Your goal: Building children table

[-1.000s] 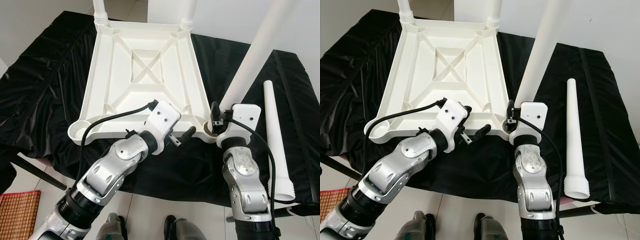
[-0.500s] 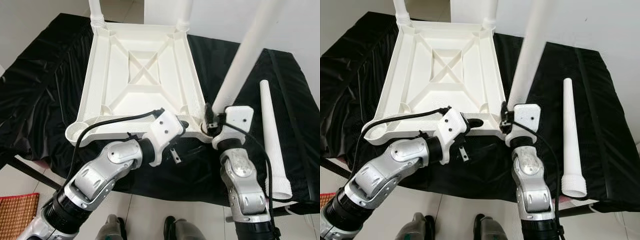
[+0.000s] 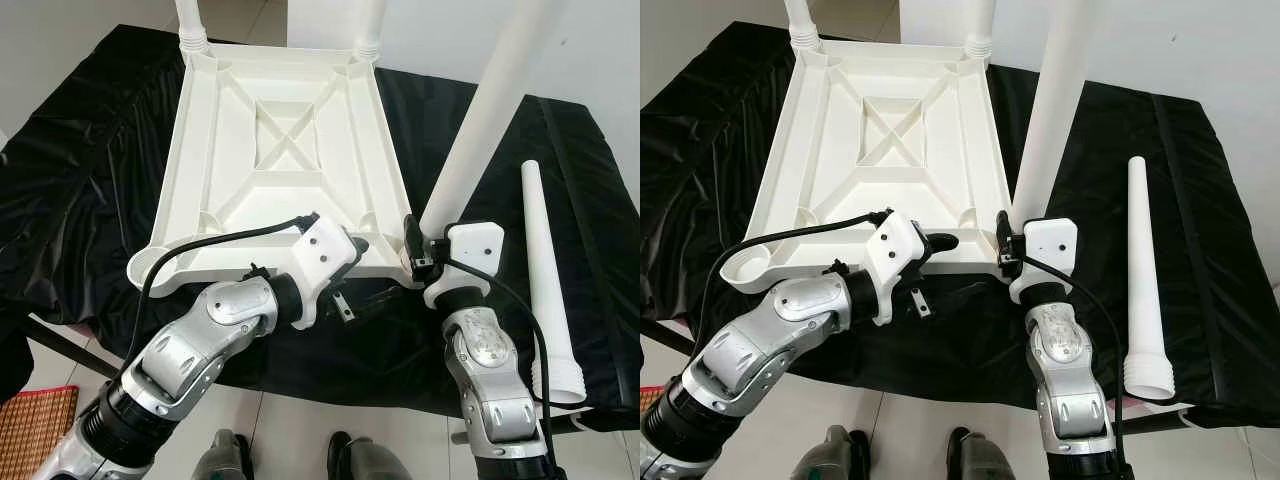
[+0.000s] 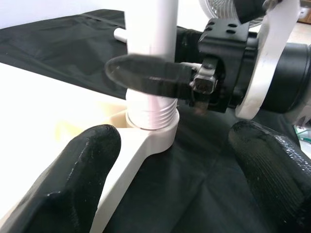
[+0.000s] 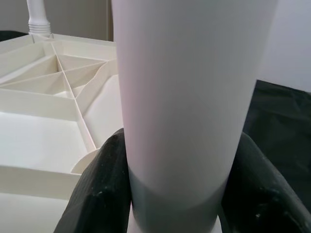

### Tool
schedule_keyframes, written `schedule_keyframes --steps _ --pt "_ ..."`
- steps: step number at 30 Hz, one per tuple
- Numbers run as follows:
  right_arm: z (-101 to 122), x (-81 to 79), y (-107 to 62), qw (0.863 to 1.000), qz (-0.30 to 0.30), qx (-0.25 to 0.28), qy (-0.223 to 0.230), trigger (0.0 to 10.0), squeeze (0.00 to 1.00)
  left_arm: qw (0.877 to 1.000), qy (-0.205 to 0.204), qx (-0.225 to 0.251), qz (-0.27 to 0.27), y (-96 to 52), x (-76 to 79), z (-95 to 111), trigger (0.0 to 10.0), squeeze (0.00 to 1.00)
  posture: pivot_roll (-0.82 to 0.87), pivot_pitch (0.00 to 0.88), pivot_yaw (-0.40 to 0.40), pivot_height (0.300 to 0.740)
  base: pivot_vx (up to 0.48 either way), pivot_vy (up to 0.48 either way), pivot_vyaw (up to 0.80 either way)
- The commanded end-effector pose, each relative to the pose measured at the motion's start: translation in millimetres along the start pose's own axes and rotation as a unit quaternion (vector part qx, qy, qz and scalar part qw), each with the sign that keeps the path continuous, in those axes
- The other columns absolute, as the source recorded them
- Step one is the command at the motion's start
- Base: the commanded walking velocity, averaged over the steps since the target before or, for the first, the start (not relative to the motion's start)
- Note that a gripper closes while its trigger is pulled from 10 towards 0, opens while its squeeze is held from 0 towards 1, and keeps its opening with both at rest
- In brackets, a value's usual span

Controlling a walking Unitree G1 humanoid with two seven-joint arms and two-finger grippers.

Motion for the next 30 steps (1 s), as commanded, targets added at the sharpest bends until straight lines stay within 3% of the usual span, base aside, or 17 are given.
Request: schedule_keyframes --steps 1,16,30 --pt "-21.9 0.3 -6.0 0.999 0.002 -0.045 0.023 10.0 0.0 0.999 -0.002 -0.009 -0.041 -0.4 10.8 -2.2 10.0 0.0 0.06 0.206 -0.029 0.74 0.0 0.0 0.0" --pt "-43.4 17.2 -12.5 0.988 -0.057 -0.087 0.112 10.0 0.0 0.999 -0.002 -0.009 -0.04 -1.2 10.2 -1.4 10.0 0.0 0.06 0.198 -0.024 0.74 0.0 0.0 0.0" --pt "-40.6 8.3 1.8 0.987 -0.033 -0.102 0.117 10.0 0.0 0.999 -0.004 -0.008 -0.036 -2.6 8.3 -0.1 10.0 0.0 0.06 0.199 -0.026 0.74 0.0 0.0 0.0"
Point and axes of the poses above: a point about 5 cm out from each wrist's last joint towards the gripper, its own y axis pointing out of the wrist towards the gripper, its own z axis along the axis of the wrist's last joint, x = y × z, the point moved 6 cm from there along y, pointing out of the wrist towards the gripper, and after that the axes turned 7 degrees about -y, right-handed, at the moved point
